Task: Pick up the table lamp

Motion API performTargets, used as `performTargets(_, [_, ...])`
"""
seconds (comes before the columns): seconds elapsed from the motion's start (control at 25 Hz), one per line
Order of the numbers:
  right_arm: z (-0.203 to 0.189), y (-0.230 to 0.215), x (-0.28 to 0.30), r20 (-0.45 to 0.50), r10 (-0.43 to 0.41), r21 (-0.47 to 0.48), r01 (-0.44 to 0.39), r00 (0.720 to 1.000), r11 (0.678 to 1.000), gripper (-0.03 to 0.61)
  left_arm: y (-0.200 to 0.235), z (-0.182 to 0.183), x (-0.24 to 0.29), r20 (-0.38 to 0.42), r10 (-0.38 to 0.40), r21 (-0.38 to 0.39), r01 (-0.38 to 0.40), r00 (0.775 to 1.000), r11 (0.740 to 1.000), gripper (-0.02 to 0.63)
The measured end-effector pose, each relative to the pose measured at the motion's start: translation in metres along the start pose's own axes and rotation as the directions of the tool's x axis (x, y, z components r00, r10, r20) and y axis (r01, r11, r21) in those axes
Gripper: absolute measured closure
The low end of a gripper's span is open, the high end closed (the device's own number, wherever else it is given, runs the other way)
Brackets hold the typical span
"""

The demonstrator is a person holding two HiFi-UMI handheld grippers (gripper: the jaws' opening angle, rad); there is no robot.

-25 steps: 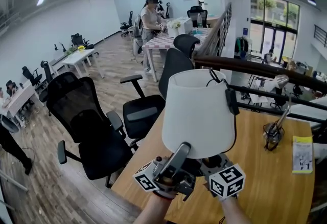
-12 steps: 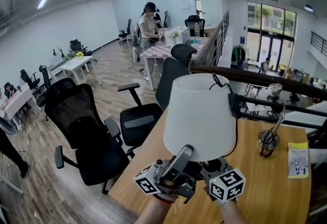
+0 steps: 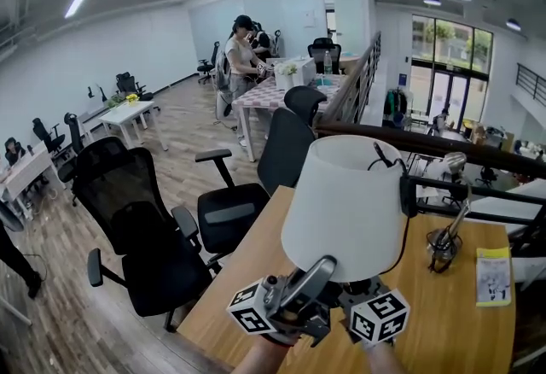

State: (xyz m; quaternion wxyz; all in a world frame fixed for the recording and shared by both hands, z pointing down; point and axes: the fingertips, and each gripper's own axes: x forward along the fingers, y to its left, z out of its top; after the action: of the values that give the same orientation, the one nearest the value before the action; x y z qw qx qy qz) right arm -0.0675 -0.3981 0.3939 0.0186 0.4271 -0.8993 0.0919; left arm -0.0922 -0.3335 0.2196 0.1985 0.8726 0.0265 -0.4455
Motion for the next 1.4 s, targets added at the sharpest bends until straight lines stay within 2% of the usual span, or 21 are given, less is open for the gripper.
performTargets(1.4, [0.0057,-0.0033,-0.0063,0.007,-0.048,-0.037,0.048,0.999,0.998,0.426,-0.003,0.0041,-0.0017,0.042,-0.025,-0.039,0.026,0.999,0.999,0.601])
